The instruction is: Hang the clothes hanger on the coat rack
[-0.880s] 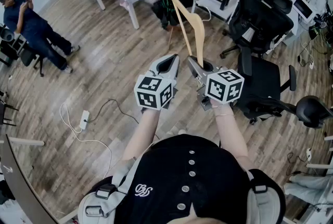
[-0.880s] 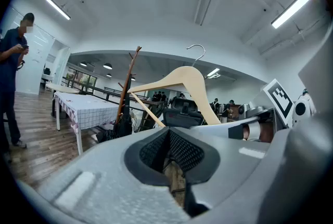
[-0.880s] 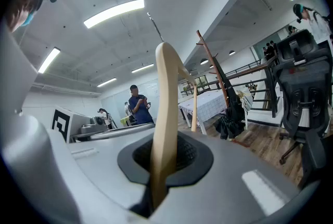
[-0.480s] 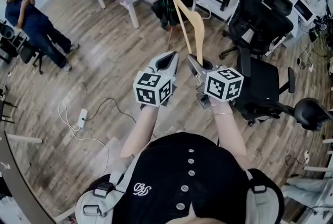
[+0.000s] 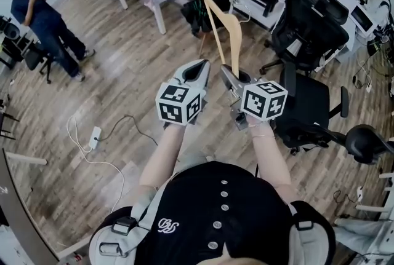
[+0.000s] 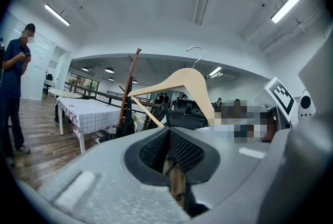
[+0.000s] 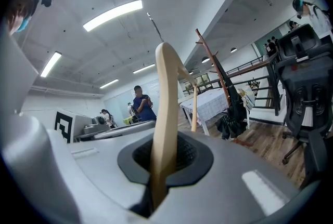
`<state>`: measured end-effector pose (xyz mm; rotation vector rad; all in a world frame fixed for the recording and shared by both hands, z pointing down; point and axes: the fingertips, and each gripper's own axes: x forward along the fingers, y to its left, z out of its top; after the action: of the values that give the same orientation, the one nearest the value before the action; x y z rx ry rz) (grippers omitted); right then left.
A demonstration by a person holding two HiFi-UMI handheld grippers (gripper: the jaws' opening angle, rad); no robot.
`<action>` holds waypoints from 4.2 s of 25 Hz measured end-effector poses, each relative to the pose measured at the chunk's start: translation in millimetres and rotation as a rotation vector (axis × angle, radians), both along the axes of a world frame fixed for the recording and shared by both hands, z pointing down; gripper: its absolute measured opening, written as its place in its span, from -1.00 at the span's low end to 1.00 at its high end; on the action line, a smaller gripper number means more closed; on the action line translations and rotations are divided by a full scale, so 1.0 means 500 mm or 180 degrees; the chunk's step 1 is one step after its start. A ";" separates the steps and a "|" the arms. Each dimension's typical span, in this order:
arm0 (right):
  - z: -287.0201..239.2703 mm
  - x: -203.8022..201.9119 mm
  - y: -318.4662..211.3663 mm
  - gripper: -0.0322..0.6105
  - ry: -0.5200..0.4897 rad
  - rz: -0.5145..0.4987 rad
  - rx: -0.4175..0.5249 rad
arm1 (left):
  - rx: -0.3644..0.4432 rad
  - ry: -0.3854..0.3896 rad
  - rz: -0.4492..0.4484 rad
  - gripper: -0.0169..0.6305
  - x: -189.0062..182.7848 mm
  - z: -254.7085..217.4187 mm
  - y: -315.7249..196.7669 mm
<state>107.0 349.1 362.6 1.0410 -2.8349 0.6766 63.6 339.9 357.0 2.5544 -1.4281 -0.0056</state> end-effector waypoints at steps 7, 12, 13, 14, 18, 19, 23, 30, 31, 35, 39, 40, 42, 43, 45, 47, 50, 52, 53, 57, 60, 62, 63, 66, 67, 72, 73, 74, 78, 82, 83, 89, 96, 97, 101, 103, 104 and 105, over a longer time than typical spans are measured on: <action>0.025 0.011 -0.028 -0.91 0.0003 -0.0012 -0.0063 | -0.0075 0.0107 0.0056 -0.95 0.020 0.017 -0.037; 0.042 -0.006 -0.079 -0.91 0.0025 -0.0002 -0.0068 | -0.0075 0.0129 0.0028 -0.95 0.001 0.028 -0.089; 0.043 -0.006 -0.097 -0.91 0.0027 0.0026 -0.0060 | -0.0073 0.0129 0.0031 -0.95 -0.002 0.030 -0.107; 0.042 -0.006 -0.117 -0.91 0.0025 0.0058 -0.0053 | -0.0072 0.0124 0.0044 -0.95 -0.004 0.031 -0.125; 0.045 -0.022 -0.201 -0.91 0.0025 0.0118 -0.0057 | -0.0085 0.0051 0.0110 -0.95 -0.020 0.042 -0.197; 0.045 -0.029 -0.222 -0.91 0.0023 0.0127 -0.0058 | -0.0081 0.0050 0.0118 -0.95 -0.025 0.042 -0.217; 0.045 -0.058 -0.303 -0.91 0.0001 0.0202 -0.0072 | -0.0073 0.0085 0.0175 -0.95 -0.048 0.036 -0.292; 0.025 -0.114 -0.420 -0.91 -0.0015 0.0244 -0.0006 | -0.0042 0.0067 0.0215 -0.95 -0.104 0.016 -0.419; 0.022 -0.121 -0.436 -0.91 -0.0021 0.0255 0.0007 | -0.0031 0.0062 0.0227 -0.95 -0.111 0.013 -0.435; 0.019 -0.153 -0.490 -0.91 0.0009 0.0279 0.0039 | -0.0011 0.0031 0.0276 -0.95 -0.143 0.008 -0.491; 0.022 -0.173 -0.533 -0.91 0.0004 0.0313 0.0042 | -0.0005 0.0029 0.0330 -0.95 -0.162 0.010 -0.539; 0.025 -0.177 -0.543 -0.91 0.0000 0.0328 0.0027 | -0.0007 0.0029 0.0343 -0.95 -0.164 0.011 -0.549; 0.031 -0.182 -0.558 -0.91 0.0005 0.0351 -0.0003 | -0.0024 0.0027 0.0370 -0.95 -0.168 0.016 -0.564; 0.036 -0.184 -0.564 -0.91 0.0018 0.0356 -0.0015 | -0.0038 0.0018 0.0390 -0.95 -0.169 0.020 -0.570; 0.046 -0.186 -0.575 -0.91 0.0049 0.0352 -0.0045 | -0.0067 -0.0011 0.0434 -0.95 -0.171 0.028 -0.581; 0.056 -0.186 -0.583 -0.91 0.0062 0.0339 -0.0089 | -0.0090 -0.0011 0.0461 -0.95 -0.176 0.034 -0.591; 0.064 -0.186 -0.597 -0.91 0.0068 0.0370 -0.0118 | -0.0109 0.0031 0.0441 -0.95 -0.188 0.039 -0.609; 0.064 -0.186 -0.613 -0.91 0.0055 0.0408 -0.0121 | -0.0118 0.0054 0.0434 -0.95 -0.194 0.040 -0.623; 0.064 -0.189 -0.621 -0.91 0.0044 0.0418 -0.0129 | -0.0124 0.0059 0.0437 -0.95 -0.197 0.041 -0.630; 0.080 -0.202 -0.653 -0.91 0.0060 0.0404 -0.0170 | -0.0144 0.0069 0.0460 -0.95 -0.203 0.050 -0.665; 0.084 -0.205 -0.687 -0.91 0.0037 0.0402 -0.0163 | -0.0141 0.0067 0.0466 -0.95 -0.202 0.052 -0.699; 0.081 -0.208 -0.717 -0.91 0.0024 0.0394 -0.0145 | -0.0138 0.0069 0.0458 -0.95 -0.202 0.052 -0.725; 0.080 -0.209 -0.731 -0.91 0.0022 0.0389 -0.0138 | -0.0141 0.0075 0.0452 -0.95 -0.203 0.053 -0.737; 0.074 -0.211 -0.767 -0.91 0.0013 0.0380 -0.0108 | -0.0150 0.0080 0.0428 -0.95 -0.207 0.054 -0.774; 0.072 -0.211 -0.780 -0.91 0.0014 0.0372 -0.0101 | -0.0150 0.0079 0.0419 -0.95 -0.208 0.053 -0.788; 0.080 -0.206 -0.858 -0.91 0.0019 0.0298 -0.0148 | -0.0143 0.0166 0.0381 -0.95 -0.192 0.047 -0.860; 0.082 -0.204 -0.873 -0.91 0.0016 0.0278 -0.0163 | -0.0134 0.0179 0.0378 -0.95 -0.187 0.046 -0.872; 0.083 -0.202 -0.890 -0.91 0.0018 0.0267 -0.0170 | -0.0131 0.0179 0.0373 -0.95 -0.184 0.047 -0.885; 0.072 -0.194 -0.961 -0.91 0.0007 0.0271 -0.0146 | -0.0150 0.0155 0.0331 -0.95 -0.187 0.052 -0.947; 0.062 -0.194 -1.028 -0.91 0.0037 0.0182 -0.0119 | -0.0121 0.0151 0.0250 -0.95 -0.194 0.042 -1.019; 0.059 -0.194 -1.046 -0.91 0.0038 0.0160 -0.0114 | -0.0107 0.0143 0.0242 -0.95 -0.194 0.038 -1.037; 0.048 -0.197 -1.150 -0.91 0.0056 0.0052 -0.0090 | -0.0041 0.0127 0.0166 -0.95 -0.186 0.022 -1.137; 0.043 -0.191 -1.246 -0.91 0.0055 -0.0106 -0.0067 | -0.0071 0.0111 0.0098 -0.95 -0.168 0.036 -1.235; 0.046 -0.189 -1.257 -0.91 0.0059 -0.0121 -0.0069 | -0.0088 0.0099 0.0094 -0.95 -0.165 0.042 -1.245; 0.060 -0.187 -1.289 -0.91 0.0054 -0.0153 -0.0114 | -0.0146 0.0121 0.0039 -0.95 -0.166 0.061 -1.275; 0.066 -0.190 -1.297 -0.91 0.0072 -0.0182 -0.0134 | -0.0175 0.0136 0.0012 -0.95 -0.169 0.068 -1.286; 0.068 -0.191 -1.298 -0.91 0.0079 -0.0197 -0.0143 | -0.0188 0.0141 0.0004 -0.95 -0.169 0.071 -1.291; 0.070 -0.191 -1.299 -0.91 0.0080 -0.0206 -0.0154 | -0.0199 0.0146 -0.0003 -0.95 -0.169 0.072 -1.295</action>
<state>11.3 -300.6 397.7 0.9393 -2.8024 0.7173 -21.0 -307.8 393.1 2.4872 -1.3906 -0.0193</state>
